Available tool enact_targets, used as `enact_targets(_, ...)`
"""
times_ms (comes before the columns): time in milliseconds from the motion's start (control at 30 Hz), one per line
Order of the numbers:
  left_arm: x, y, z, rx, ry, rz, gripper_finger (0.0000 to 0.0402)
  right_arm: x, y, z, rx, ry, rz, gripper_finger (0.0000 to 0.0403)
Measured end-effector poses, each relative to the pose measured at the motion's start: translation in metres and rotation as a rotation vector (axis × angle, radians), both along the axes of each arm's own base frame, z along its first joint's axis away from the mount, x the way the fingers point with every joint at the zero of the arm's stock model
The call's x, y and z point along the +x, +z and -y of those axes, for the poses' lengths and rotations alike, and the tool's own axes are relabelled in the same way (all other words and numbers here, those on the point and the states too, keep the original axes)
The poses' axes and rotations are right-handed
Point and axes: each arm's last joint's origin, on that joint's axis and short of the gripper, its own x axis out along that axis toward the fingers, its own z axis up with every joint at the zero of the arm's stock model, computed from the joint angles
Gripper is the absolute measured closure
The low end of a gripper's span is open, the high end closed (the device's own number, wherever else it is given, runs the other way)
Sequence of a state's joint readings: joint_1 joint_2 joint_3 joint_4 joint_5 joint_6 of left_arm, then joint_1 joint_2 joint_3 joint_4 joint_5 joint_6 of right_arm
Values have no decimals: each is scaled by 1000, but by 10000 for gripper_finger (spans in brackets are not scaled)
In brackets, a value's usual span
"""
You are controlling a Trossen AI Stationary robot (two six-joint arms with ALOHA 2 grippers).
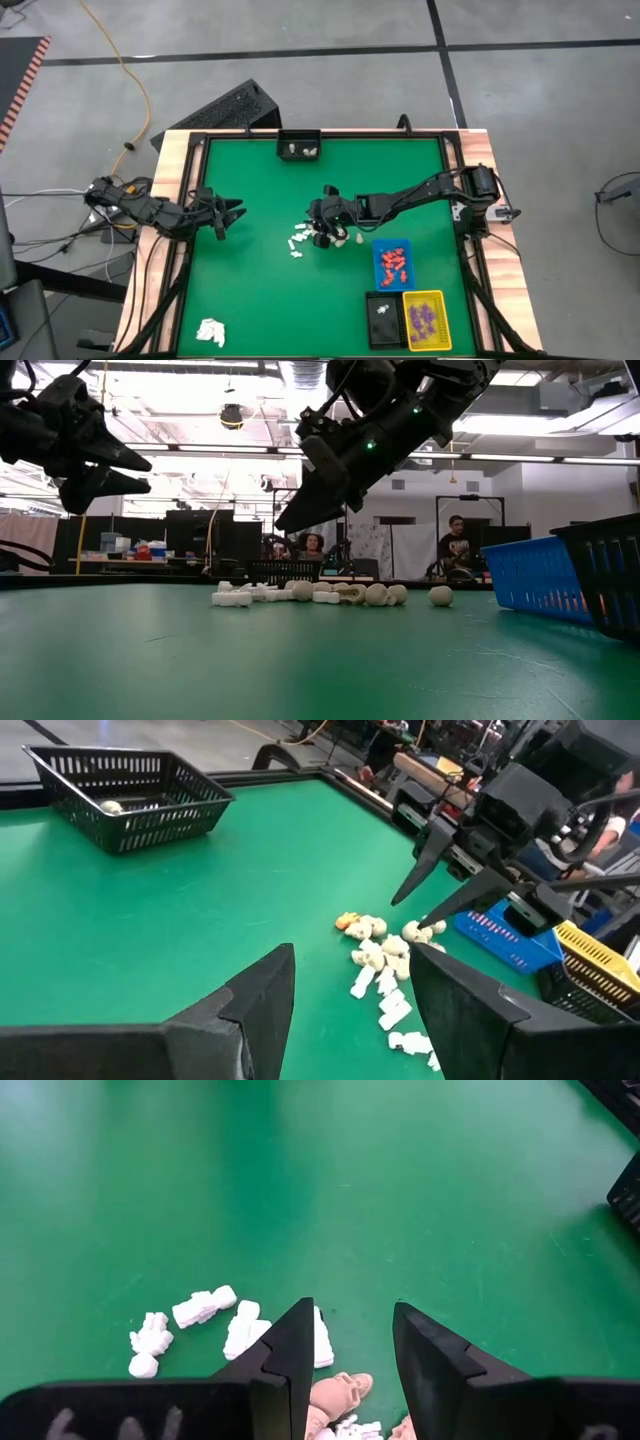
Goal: Sort Halloween decoration
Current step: Put the orange skeleton toy into the blue bin
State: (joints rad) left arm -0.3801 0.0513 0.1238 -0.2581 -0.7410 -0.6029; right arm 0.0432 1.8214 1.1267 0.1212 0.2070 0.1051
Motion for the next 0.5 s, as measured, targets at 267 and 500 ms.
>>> enact_targets(267, 0, 0, 0, -12, -1, 5, 213, 2, 2, -6, 1, 109, 24, 261)
enact_targets(500, 0, 0, 0, -14, -1, 5, 213, 2, 2, -6, -28, 124, 17, 222)
